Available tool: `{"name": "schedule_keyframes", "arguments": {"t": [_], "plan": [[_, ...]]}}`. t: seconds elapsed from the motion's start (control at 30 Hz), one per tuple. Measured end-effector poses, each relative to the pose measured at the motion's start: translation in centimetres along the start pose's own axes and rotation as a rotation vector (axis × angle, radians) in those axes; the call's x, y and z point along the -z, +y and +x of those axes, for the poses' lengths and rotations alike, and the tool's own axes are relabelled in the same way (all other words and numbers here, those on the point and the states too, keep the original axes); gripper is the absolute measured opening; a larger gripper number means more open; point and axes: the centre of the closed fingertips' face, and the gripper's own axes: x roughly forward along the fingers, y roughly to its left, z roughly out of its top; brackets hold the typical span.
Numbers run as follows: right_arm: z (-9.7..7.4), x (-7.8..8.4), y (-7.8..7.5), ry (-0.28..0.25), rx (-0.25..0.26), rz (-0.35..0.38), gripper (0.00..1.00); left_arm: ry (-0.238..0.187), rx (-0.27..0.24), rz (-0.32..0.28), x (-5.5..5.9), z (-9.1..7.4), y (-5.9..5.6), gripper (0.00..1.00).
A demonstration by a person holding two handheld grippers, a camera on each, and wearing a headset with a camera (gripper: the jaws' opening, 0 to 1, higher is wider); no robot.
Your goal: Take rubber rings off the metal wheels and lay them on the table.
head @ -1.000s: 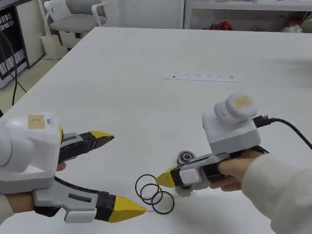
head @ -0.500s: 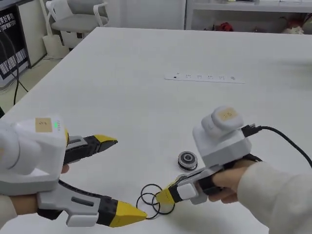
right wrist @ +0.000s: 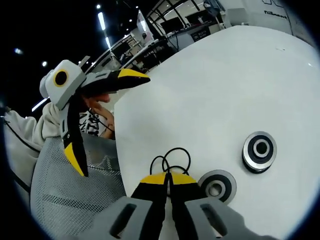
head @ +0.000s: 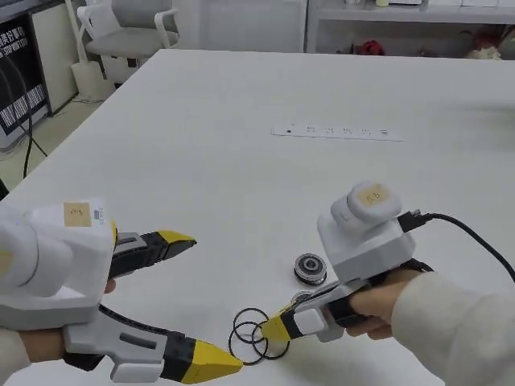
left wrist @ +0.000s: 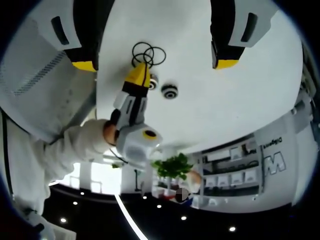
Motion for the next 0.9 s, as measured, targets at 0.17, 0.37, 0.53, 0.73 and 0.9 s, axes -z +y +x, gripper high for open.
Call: {"name": "schedule_keyframes", "arguments": {"t": [0.17,0.37,0.53,0.73,0.9], "plan": [[-0.05,0.13,-0.18,0.006,0.006,-0.002,0.0,0.003,0.001,0.0,0.06,0.05,-0.04,0.94],[-0.03,0.12,-0.03,0.006,0.002,-0.008,0.0,0.007,0.006,0.0,0.15,0.1,-0.14,0.94],[0.17,0.42,0.19,0.022,-0.003,-0.021,0.03,0.008,0.006,0.0,0.15,0.12,-0.2,0.94],[0.25,0.48,0.39,0.029,-0.009,-0.036,0.04,0.009,0.004,-0.001,0.15,0.11,-0.19,0.94],[0.22,0.61,0.23,0.036,-0.002,-0.04,0.06,0.011,0.004,-0.001,0.19,0.11,-0.21,0.94]]}}
